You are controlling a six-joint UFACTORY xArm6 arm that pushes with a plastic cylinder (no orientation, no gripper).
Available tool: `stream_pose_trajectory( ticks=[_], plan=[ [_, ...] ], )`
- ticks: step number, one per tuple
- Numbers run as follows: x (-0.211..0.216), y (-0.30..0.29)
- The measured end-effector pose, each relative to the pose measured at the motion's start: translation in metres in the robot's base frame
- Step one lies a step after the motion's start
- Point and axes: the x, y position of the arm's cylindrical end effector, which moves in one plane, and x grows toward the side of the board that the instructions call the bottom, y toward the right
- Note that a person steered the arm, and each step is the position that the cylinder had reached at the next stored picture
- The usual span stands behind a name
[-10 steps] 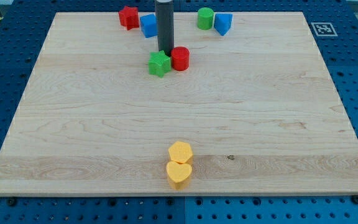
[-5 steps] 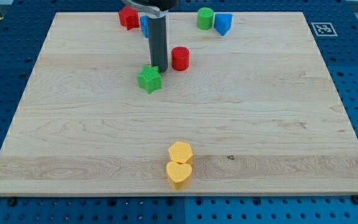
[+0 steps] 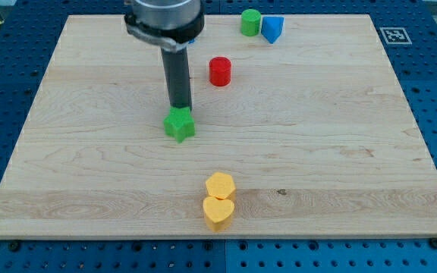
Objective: Move the green star left to the yellow heart
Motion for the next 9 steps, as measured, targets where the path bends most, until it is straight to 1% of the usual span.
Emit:
stream_pose_trajectory(
  ticks=[1, 4, 6, 7, 8, 9],
  plan=[
    [0.031, 0.000],
    [0.069, 0.000],
    [0.119, 0.000],
    [0.129, 0.000],
    [0.109, 0.000],
    [0.067, 0.000]
  ],
)
